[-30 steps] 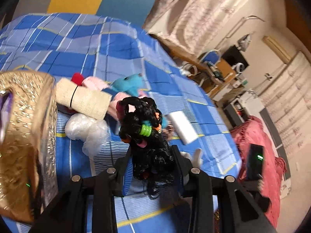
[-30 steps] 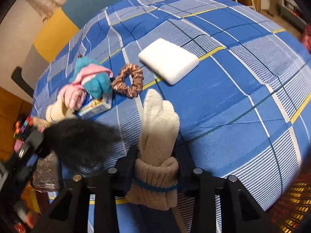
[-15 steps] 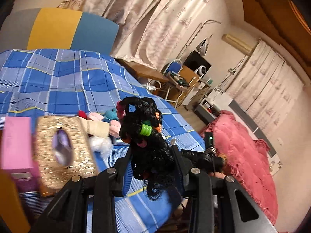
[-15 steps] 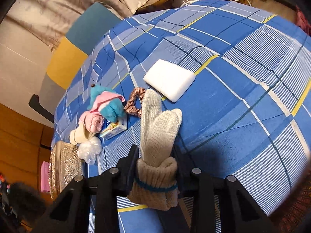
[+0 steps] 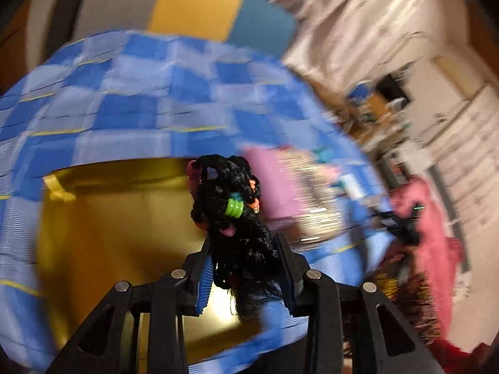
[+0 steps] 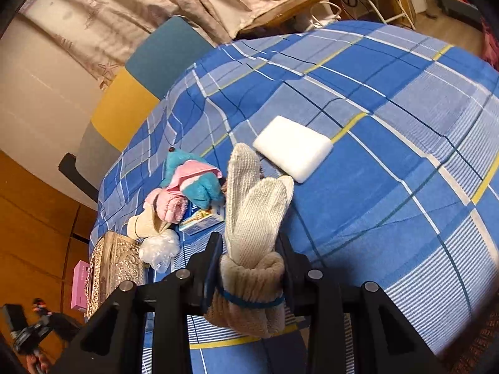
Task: Organize soft objects
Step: 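Lower the hairpiece into the gold tray with the left tool while the right tool drops the glove there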
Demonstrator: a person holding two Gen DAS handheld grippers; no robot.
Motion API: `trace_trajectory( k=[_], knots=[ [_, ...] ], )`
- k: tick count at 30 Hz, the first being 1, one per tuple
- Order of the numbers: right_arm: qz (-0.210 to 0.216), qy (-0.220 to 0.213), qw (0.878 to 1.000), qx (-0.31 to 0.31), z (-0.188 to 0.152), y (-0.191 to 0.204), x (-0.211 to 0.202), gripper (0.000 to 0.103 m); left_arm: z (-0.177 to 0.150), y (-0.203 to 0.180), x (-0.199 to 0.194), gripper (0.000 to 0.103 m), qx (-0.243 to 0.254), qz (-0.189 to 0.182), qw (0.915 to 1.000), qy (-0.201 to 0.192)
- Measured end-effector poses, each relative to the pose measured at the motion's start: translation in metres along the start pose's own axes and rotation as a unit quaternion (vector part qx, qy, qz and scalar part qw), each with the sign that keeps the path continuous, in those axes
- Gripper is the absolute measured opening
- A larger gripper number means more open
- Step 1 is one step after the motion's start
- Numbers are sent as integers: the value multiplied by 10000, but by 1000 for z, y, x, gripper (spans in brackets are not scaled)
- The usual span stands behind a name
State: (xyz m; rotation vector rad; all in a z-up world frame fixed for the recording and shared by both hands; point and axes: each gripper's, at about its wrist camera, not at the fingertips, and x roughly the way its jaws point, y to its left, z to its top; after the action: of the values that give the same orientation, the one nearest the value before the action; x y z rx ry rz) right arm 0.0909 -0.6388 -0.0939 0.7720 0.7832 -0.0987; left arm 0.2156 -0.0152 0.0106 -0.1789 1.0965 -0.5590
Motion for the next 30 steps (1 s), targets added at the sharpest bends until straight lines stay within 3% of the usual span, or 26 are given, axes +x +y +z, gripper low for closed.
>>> trace_trajectory(
  k=[1,4,7,10,13,16,19,25,30],
  knots=[
    [42,-17,10000,-44,-1,3,1,35,4,20,7,35,-70,136,9994,304],
    [154,-121,9996,-211,-6,12,1,35,10,62,20,36,-138,826,9946,617],
    [299,-256,9989,-249,-12,22,-6,35,14,97,43,36,46,1589,9813,1087],
    [477,-337,9981,-198,-19,33,-16,35,15,119,62,36,248,2067,9671,1460],
    [562,-364,9973,-317,-27,47,-25,35,16,130,83,36,476,2352,9534,1831],
    [725,-351,9960,-400,-36,63,-33,35,21,143,93,38,453,2491,9475,1955],
    [854,-337,9942,-554,-46,79,-40,35,25,144,99,40,594,2775,9404,1874],
    [1191,-325,9898,-713,-65,111,-47,35,32,134,87,40,735,2925,9437,1362],
    [1572,-310,9831,-888,-77,140,-56,35,33,131,54,40,227,2733,9594,663]
  ],
)
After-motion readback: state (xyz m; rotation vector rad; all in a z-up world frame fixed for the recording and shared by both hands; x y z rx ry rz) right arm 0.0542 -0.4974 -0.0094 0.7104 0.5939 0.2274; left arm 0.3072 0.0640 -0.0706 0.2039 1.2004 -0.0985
